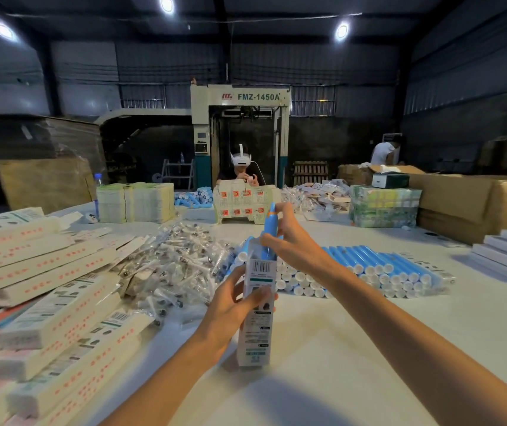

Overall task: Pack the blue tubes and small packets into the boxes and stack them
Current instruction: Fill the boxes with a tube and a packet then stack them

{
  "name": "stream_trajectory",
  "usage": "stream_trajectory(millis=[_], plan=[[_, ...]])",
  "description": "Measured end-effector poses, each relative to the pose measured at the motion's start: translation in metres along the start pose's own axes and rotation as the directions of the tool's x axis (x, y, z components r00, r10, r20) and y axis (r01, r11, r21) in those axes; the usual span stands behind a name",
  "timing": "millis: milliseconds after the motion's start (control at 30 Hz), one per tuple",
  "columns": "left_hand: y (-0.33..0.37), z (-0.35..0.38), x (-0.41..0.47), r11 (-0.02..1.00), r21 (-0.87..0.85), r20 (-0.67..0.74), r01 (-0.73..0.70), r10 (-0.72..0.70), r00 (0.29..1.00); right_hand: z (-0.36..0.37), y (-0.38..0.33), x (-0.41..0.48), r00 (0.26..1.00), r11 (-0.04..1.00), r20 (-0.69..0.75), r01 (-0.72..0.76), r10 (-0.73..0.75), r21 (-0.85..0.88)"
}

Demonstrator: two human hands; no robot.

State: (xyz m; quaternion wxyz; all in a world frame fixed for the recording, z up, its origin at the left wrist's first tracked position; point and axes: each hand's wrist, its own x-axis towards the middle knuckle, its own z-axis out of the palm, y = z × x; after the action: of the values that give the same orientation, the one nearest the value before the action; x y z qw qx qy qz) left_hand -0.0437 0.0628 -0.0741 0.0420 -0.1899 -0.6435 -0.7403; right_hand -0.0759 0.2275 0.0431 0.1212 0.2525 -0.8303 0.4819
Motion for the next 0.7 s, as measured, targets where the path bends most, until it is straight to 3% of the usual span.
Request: stream_trajectory(millis=[133,267,367,467,567,700], plan=[[0.002,0.000,-0.002,1.000,0.007,-0.026,-0.001,0.002,1.000,0.015,0.011,-0.021,0.999,0.980,0.032,0.031,-0.025,-0.198],[0.004,0.005,-0.007,0.999,0.025,-0.024,-0.024,0.024,0.999,0.026,0.020,-0.041,0.991,0.949,-0.072,0.082,-0.109,-0.303],[0.002,0.009,-0.007,0.999,0.035,-0.088,-0.034,0.037,0.995,0.028,0.030,-0.047,0.988,0.948,-0.088,0.098,-0.130,-0.302],[-0.003,0.004,-0.006,1.000,0.029,-0.233,-0.010,0.017,0.972,0.034,0.045,-0.042,0.972,0.979,-0.199,0.088,-0.125,-0.185],[-0.010,-0.010,-0.006,0.998,0.057,-0.431,-0.013,0.036,0.902,0.047,0.061,-0.032,0.950,0.980,-0.280,0.091,-0.139,-0.177],[-0.005,-0.042,-0.002,0.970,0.239,-0.666,0.037,0.136,0.734,0.083,0.083,-0.019,0.982,0.923,-0.045,0.159,-0.186,-0.349]])
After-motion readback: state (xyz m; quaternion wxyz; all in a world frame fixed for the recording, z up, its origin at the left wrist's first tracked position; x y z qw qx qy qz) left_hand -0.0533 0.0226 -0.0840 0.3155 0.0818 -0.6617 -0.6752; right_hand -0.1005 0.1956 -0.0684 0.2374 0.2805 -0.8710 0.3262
